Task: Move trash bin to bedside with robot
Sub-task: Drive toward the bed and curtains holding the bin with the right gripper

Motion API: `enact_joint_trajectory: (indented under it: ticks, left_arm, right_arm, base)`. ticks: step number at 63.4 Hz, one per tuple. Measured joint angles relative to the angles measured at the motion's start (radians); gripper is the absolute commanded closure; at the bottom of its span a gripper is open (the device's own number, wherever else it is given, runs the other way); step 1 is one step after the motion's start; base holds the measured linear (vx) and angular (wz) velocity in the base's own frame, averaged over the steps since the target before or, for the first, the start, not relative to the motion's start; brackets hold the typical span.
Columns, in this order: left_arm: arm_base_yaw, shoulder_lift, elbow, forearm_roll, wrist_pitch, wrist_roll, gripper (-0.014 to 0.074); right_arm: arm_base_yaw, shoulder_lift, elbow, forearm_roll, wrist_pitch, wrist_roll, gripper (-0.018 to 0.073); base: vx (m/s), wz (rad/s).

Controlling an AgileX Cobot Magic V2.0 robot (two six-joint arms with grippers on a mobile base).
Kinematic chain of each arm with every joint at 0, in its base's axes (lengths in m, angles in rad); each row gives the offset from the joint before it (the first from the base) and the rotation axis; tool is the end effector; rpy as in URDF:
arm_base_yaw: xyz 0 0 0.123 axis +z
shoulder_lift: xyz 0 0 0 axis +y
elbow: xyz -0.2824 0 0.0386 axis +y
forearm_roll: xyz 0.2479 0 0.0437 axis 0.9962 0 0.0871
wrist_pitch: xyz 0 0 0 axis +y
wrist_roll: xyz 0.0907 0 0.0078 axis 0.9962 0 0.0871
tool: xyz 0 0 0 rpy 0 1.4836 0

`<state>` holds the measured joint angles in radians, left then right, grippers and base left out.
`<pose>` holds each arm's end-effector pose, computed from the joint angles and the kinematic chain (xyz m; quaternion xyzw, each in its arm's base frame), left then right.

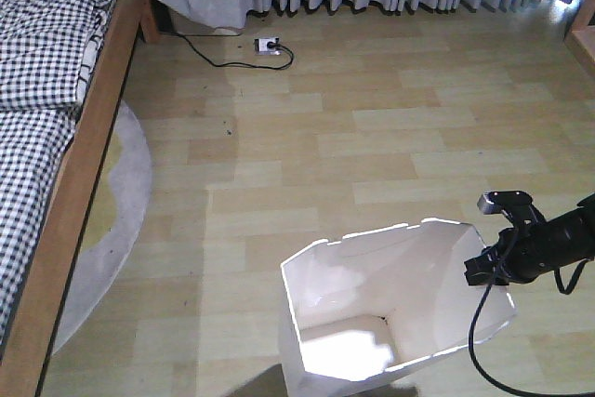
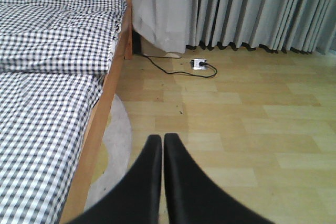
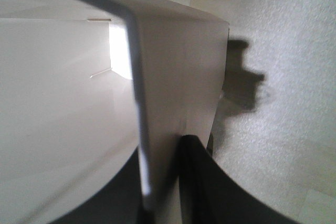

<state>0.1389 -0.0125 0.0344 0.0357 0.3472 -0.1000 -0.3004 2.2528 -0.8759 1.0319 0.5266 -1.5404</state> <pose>0.0527 0.0085 0.1709 -0.0856 0.7948 0.0266 0.6003 0.2961 -0.0505 0.0010 -0.1324 0.9662 0.2021 0.0898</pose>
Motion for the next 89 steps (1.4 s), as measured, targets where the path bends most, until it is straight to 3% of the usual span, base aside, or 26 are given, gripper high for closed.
enact_joint_trajectory:
  ticks: [89]
  left_arm:
    - [0.0,0.0,0.0,0.0,0.0,0.0,0.0603]
  right_arm:
    - [0.0,0.0,0.0,0.0,0.0,0.0,0.0564]
  base:
    - [0.29,0.02]
